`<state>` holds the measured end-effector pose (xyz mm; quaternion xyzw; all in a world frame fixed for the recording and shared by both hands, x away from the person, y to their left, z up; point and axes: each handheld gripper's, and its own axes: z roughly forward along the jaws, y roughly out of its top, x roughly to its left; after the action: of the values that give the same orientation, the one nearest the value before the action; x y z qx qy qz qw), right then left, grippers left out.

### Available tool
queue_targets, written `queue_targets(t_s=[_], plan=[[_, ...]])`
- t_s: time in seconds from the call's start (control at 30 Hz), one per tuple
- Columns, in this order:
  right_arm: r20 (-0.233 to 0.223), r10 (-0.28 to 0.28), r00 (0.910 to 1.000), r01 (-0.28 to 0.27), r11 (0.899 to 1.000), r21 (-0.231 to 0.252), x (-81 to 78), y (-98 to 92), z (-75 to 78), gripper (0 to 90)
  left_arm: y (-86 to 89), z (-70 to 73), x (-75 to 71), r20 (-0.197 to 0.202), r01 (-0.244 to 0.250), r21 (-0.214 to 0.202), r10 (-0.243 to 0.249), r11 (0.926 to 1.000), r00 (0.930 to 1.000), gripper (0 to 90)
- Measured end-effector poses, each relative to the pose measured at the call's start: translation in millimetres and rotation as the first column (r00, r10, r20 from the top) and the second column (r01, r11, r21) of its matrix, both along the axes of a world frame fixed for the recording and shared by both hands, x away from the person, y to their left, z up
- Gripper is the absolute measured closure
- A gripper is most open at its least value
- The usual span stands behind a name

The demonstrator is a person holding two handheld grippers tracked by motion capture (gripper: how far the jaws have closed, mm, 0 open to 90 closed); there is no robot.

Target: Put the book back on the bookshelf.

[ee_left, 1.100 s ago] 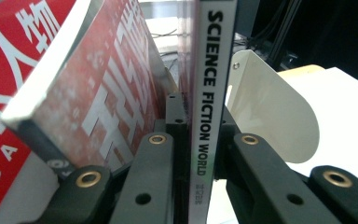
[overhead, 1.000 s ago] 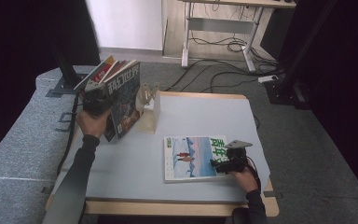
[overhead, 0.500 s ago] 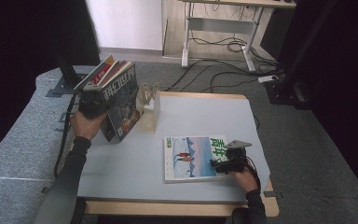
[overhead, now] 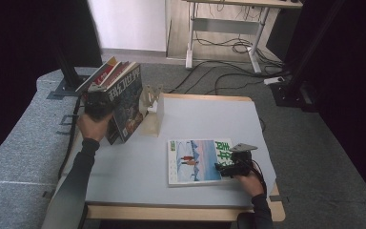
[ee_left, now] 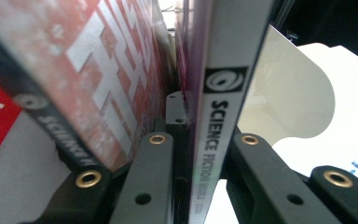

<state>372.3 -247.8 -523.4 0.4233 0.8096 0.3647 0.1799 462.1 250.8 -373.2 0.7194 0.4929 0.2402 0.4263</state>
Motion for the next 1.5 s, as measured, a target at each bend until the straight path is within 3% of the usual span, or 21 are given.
queue_targets(t_s=[0.27,0.4,0.8,1.23,1.5], plan=[[0.002,-0.001,1.0000,0.001,1.000,0.000,-0.1,0.1,-0.1,0.0,2.7,-3.1,0.4,0.019,-0.004,-0.001,0.004,1.0000,0.9998,81.8],[0.003,0.000,1.0000,0.000,1.000,0.000,-0.3,0.0,-0.2,0.0,1.5,-5.0,-3.3,0.037,-0.002,0.018,0.001,0.9998,0.9993,76.2],[0.004,0.004,1.0000,-0.004,1.000,0.002,-0.8,-0.3,-0.4,0.0,3.3,-5.5,-25.8,0.065,0.000,0.036,-0.003,0.9994,0.9979,65.1],[0.005,0.003,1.0000,-0.003,1.000,0.000,-0.9,-0.1,-0.4,0.0,14.5,-12.3,-50.3,0.076,0.004,0.032,-0.006,0.9995,0.9971,67.2],[0.007,0.002,1.0000,-0.002,1.000,0.000,-1.1,0.1,-0.6,0.0,16.2,-16.3,-52.5,0.069,0.000,0.042,-0.003,0.9991,0.9976,74.0]])
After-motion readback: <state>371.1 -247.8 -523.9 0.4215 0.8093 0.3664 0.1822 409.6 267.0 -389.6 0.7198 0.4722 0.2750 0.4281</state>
